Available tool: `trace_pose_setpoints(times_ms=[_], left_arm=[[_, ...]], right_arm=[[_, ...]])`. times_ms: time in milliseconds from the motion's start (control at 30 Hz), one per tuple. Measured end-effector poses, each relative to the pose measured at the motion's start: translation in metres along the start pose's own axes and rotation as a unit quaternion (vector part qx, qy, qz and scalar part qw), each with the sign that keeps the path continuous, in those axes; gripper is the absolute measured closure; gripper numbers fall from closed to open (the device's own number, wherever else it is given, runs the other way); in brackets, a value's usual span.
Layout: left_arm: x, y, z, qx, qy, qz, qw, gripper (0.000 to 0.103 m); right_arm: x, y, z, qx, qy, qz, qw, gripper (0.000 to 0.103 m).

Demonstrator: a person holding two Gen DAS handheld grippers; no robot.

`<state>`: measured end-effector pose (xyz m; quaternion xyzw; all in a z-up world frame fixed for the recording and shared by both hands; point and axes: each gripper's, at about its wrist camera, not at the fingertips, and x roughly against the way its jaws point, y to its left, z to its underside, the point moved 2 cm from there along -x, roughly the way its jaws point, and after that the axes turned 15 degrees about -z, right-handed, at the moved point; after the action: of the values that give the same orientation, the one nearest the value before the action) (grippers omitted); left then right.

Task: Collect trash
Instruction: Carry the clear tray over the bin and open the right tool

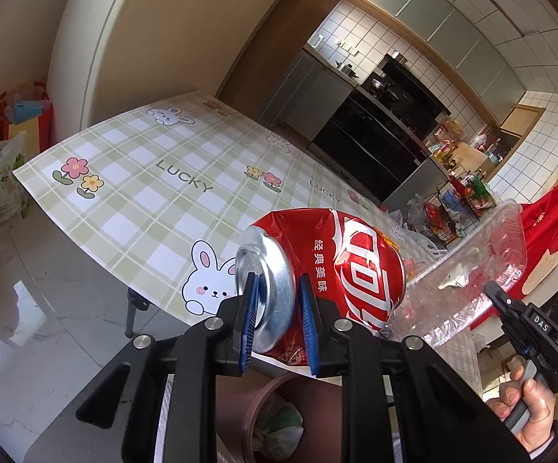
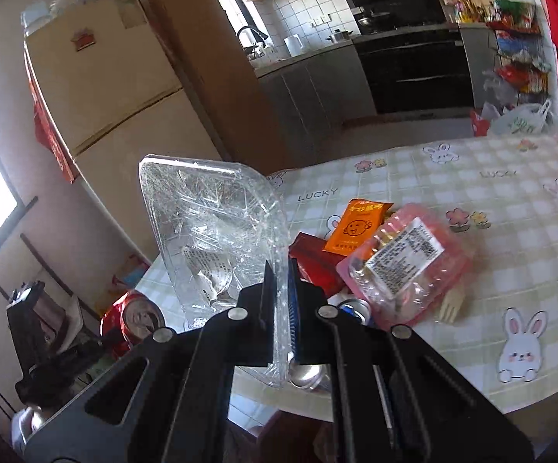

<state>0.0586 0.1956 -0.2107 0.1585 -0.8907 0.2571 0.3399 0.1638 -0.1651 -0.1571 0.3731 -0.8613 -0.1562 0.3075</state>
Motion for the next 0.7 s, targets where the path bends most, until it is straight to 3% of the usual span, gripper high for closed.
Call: trace_pose_setpoints(times_ms=[333,700], left_arm=[[0.047,-0.058,0.006,-0.061,-0.029,0.033,0.9972,0.082],[0.080,-0.077,0.013,-0.088,-0.056,0.038,0.9939,0.082]], right_arm=[[0.083,-0.022,0.032,-0.033,0.000,0.023,0.999,0.093],[0.098,-0.016,0.058,-0.039,0.019,0.009,0.999,0.093]])
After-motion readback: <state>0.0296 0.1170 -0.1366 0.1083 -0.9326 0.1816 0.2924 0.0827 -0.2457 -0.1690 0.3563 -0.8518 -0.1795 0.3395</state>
